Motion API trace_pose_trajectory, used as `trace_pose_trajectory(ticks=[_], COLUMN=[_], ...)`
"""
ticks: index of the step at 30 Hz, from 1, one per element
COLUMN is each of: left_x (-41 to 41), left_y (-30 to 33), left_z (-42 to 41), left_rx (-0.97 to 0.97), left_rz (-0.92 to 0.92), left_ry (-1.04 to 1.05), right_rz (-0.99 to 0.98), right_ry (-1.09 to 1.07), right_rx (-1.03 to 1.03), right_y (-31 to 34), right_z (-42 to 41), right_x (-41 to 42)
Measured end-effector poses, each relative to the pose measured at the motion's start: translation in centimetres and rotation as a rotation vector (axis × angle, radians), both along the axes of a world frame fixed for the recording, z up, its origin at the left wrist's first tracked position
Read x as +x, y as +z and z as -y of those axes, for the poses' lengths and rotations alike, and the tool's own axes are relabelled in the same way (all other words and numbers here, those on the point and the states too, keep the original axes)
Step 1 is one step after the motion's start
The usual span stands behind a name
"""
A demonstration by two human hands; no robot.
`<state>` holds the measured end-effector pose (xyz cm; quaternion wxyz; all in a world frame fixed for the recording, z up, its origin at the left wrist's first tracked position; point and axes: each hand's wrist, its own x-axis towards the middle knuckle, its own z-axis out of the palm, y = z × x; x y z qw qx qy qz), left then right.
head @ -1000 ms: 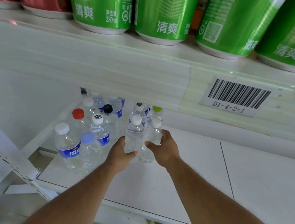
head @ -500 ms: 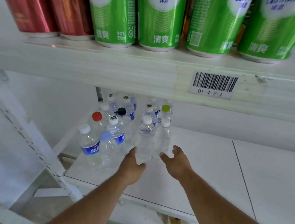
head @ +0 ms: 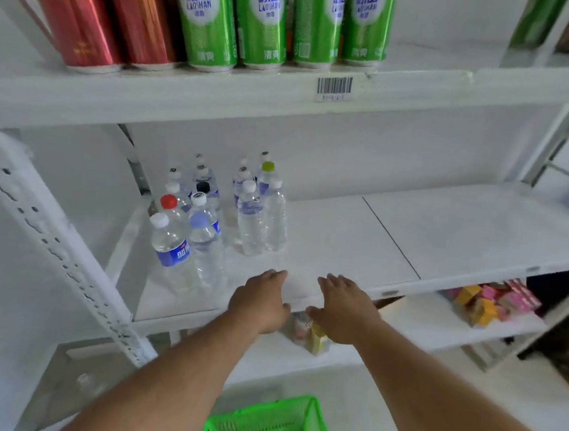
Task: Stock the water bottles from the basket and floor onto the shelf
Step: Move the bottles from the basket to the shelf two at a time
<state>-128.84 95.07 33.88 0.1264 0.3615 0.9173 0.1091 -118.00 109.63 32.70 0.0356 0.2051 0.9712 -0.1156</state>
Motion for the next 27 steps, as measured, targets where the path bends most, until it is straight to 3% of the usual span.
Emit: trace_pose_trajectory(ticks=[14,27], left_x=[19.1,39.9], left_y=[-5.4,-7.9], left_z=[-8.8,-18.2], left_rx=[-0.199,-0.305], left_rz=[0.144,0.18], left_ry=[-0.358,-0.456], right_rz=[0.118,0.197], right_ry=[-0.438,-0.62], right_rx=[-0.135,-0.19], right_y=[-5.3,-7.5], right_z=[-2.3,-9.6], right_x=[25.1,48.2])
